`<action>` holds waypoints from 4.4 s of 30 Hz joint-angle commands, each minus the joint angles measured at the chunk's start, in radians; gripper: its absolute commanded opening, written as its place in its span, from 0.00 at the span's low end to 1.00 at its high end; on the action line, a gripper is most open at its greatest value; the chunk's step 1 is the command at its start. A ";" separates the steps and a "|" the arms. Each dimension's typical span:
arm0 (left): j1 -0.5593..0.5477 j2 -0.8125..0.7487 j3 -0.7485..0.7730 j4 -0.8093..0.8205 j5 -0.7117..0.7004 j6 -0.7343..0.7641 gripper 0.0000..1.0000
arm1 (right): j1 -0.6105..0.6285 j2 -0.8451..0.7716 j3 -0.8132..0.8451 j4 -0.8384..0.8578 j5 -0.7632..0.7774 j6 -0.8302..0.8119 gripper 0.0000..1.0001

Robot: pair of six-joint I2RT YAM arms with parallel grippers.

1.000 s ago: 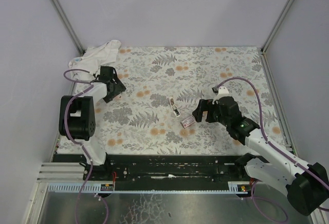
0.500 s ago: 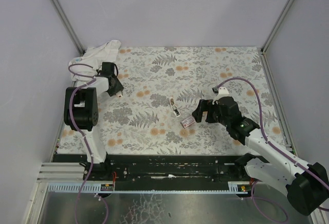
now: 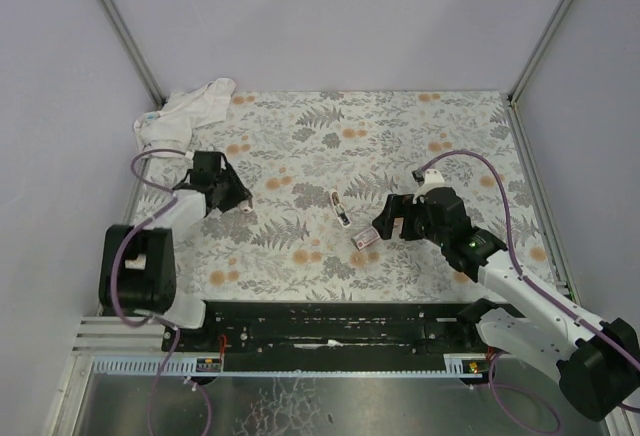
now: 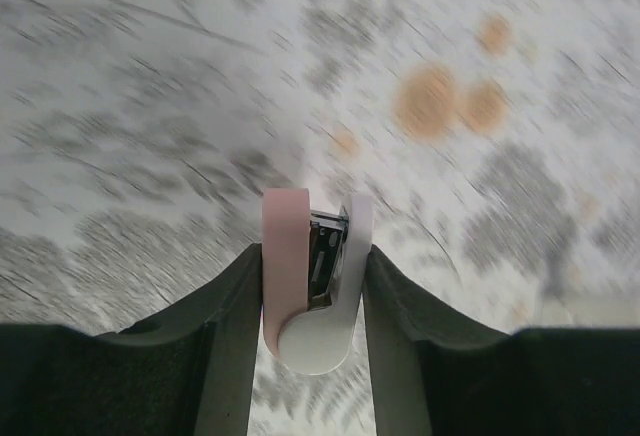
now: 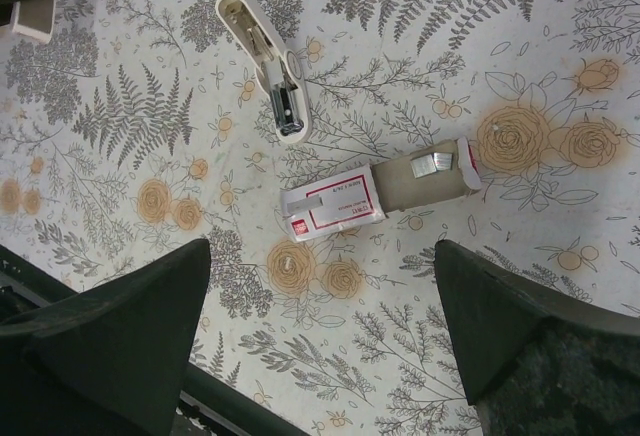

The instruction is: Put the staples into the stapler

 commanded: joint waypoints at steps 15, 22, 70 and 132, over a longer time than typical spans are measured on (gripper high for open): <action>-0.762 -0.537 -0.494 0.598 0.001 -0.392 0.05 | 0.023 0.129 0.033 0.040 -0.254 0.337 0.95; -0.920 -0.473 -0.537 0.609 -0.138 -0.363 0.05 | 0.073 0.160 -0.029 0.109 -0.249 0.452 0.92; -1.051 -0.137 -0.186 0.112 -0.387 -0.428 0.48 | 0.189 0.371 -0.161 0.334 -0.244 0.536 0.58; -1.053 -0.354 -0.417 0.378 -0.479 -0.466 0.00 | 0.282 0.561 -0.134 0.679 -0.366 0.619 0.42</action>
